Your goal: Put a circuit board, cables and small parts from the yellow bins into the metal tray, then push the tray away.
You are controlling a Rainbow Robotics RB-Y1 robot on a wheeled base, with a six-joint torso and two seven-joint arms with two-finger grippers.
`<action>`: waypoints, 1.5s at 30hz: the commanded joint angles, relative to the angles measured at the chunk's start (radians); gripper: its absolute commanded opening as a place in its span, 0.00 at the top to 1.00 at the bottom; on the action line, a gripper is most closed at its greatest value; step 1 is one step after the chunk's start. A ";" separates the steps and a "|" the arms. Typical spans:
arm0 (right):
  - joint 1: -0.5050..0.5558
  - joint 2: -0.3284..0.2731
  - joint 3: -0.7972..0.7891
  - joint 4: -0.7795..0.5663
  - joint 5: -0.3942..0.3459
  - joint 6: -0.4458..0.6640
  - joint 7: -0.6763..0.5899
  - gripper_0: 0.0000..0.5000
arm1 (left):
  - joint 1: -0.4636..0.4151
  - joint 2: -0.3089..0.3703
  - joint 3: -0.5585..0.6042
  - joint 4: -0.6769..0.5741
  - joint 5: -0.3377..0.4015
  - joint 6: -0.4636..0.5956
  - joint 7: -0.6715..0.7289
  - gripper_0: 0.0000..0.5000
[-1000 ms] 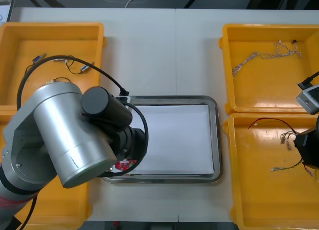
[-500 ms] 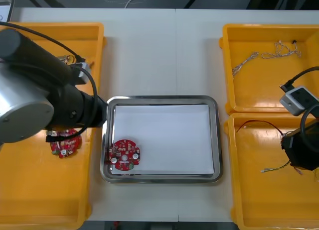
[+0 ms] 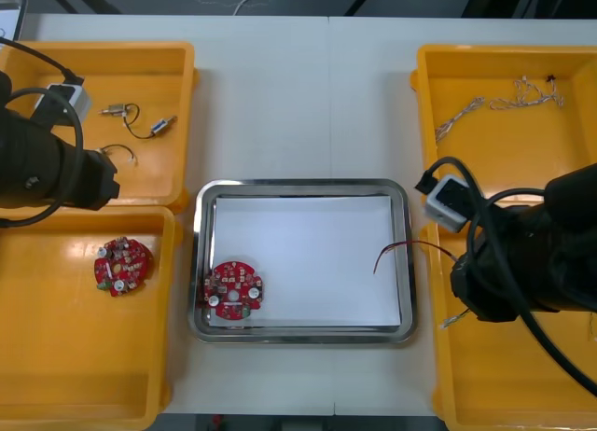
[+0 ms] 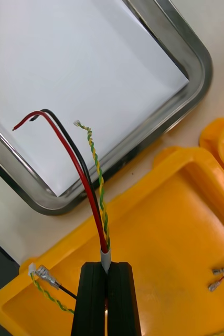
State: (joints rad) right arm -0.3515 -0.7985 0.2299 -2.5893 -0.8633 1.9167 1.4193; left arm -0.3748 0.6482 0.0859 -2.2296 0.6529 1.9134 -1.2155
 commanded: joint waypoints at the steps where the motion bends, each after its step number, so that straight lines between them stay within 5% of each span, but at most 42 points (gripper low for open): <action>1: -0.132 -0.016 0.192 -0.020 0.064 0.003 0.058 1.00 | -0.006 0.050 0.051 0.064 -0.001 0.006 0.005 0.00; 10: -0.297 0.085 0.424 0.170 0.122 0.003 0.096 1.00 | -0.084 0.061 0.051 0.197 -0.050 -0.005 -0.010 0.00; 26: -0.385 0.243 0.683 0.442 0.283 -0.139 0.158 1.00 | -0.177 0.061 0.051 0.349 -0.128 -0.194 -0.021 0.00; 36: -0.385 0.286 0.786 0.531 0.334 -0.248 0.188 1.00 | -0.184 0.061 0.051 0.367 -0.124 -0.274 -0.048 0.00; 45: -0.385 0.286 0.812 0.600 0.351 -0.338 0.227 1.00 | -0.182 0.061 0.051 0.420 -0.128 -0.352 -0.294 0.00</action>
State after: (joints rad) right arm -0.7072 -0.5343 1.0211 -1.9986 -0.5285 1.6092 1.5994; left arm -0.5204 0.6687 0.1151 -1.8344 0.5357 1.6049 -1.2828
